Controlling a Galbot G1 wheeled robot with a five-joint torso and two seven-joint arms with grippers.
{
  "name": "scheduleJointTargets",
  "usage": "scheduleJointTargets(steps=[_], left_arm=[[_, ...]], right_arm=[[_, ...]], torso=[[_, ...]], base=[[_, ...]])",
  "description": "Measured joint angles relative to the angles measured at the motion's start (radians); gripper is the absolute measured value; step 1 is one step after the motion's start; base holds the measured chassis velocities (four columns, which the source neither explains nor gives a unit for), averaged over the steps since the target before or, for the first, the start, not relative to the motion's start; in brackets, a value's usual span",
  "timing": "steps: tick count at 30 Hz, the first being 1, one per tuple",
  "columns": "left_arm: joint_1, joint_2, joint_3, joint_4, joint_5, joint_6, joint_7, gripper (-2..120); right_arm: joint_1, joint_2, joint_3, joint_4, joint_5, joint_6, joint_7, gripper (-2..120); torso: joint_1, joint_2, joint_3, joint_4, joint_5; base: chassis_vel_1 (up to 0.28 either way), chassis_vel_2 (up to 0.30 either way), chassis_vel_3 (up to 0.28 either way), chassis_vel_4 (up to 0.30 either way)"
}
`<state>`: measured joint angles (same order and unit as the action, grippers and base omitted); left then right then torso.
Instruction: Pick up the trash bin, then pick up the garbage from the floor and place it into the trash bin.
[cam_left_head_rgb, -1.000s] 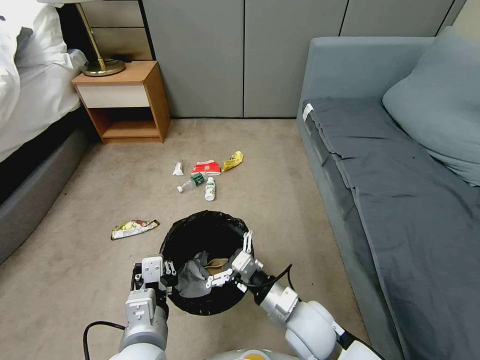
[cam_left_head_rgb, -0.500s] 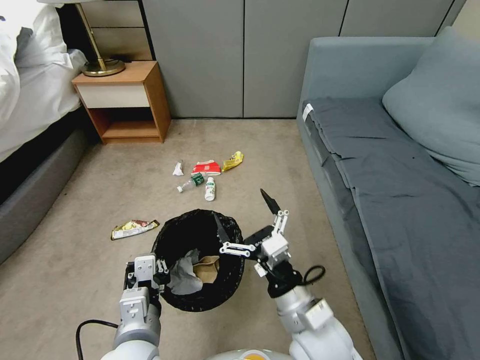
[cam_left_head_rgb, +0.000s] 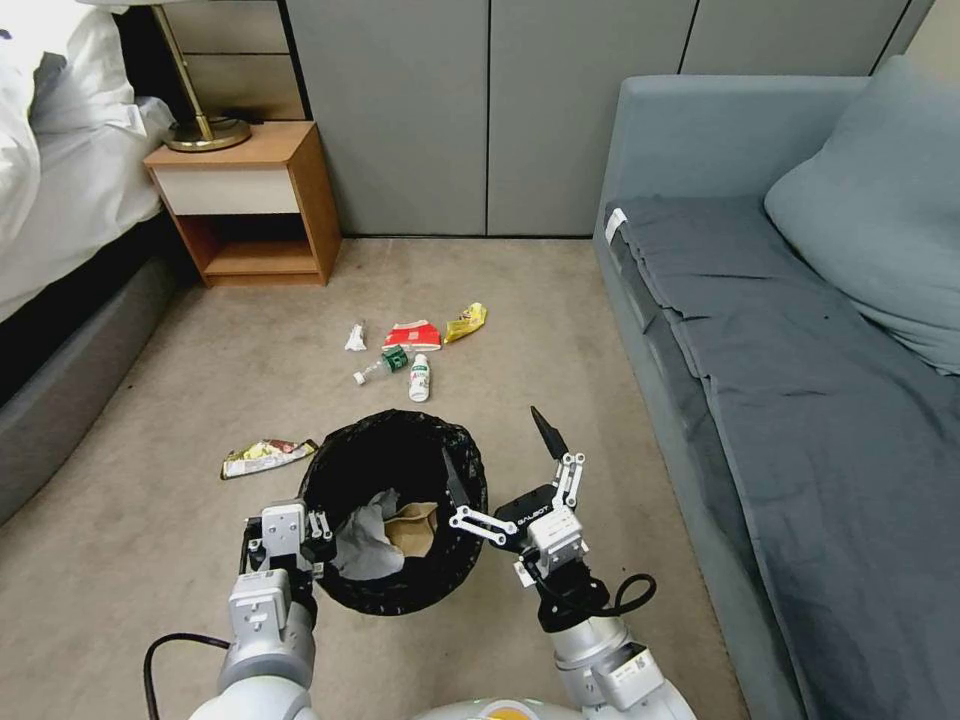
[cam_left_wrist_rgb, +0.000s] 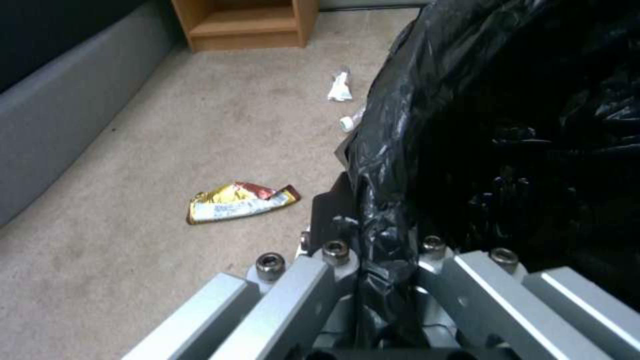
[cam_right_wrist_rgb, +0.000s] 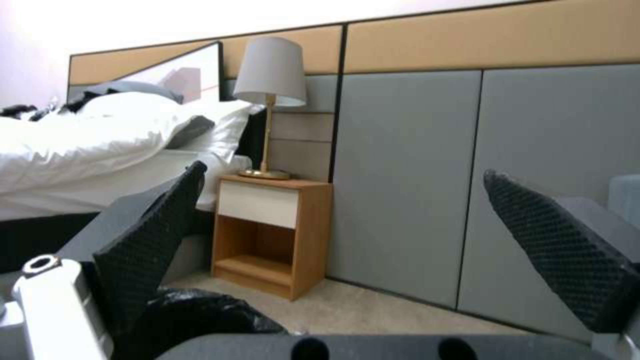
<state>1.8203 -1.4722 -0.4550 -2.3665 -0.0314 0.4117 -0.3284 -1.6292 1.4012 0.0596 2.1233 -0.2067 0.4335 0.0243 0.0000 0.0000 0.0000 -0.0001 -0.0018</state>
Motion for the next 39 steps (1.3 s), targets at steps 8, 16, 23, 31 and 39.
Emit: scheduleJointTargets(steps=[8, 16, 23, 31, 39], left_arm=[[-0.005, 0.0, -0.001, 0.005, 0.0, 0.0, 0.0, 1], [-0.013, 0.0, -0.009, 0.018, -0.007, 0.0, 0.0, 1], [-0.024, 0.006, -0.021, 0.018, -0.023, 0.002, -0.001, 1], [-0.034, 0.015, -0.025, 0.018, -0.029, 0.012, -0.002, 1], [-0.039, 0.022, -0.032, 0.014, -0.035, 0.02, -0.002, 1]], right_arm=[[0.006, 0.005, -0.001, 0.0, -0.009, 0.005, -0.001, 100], [0.017, 0.024, 0.021, -0.006, 0.006, 0.006, 0.001, 100], [0.032, 0.021, 0.078, -0.051, 0.047, 0.007, 0.002, 100], [0.093, -0.02, 0.155, -0.05, 0.14, -0.036, 0.002, 100], [0.148, -0.084, 0.254, -0.041, 0.223, -0.071, -0.002, 100]], torso=[[0.0, 0.0, 0.0, 0.0001, 0.0014], [0.0, 0.0, 0.0, 0.0001, 0.0031], [0.0, 0.0, 0.0, 0.0001, 0.004], [0.0, 0.0, 0.0, 0.0, 0.003], [0.0, 0.0, 0.0, 0.0001, 0.0021]], base=[[0.0, 0.0, 0.0, 0.0], [0.0, 0.0, 0.0, 0.0], [0.0, 0.0, 0.0, 0.0], [0.0, 0.0, 0.0, 0.0], [0.0, 0.0, 0.0, 0.0]])
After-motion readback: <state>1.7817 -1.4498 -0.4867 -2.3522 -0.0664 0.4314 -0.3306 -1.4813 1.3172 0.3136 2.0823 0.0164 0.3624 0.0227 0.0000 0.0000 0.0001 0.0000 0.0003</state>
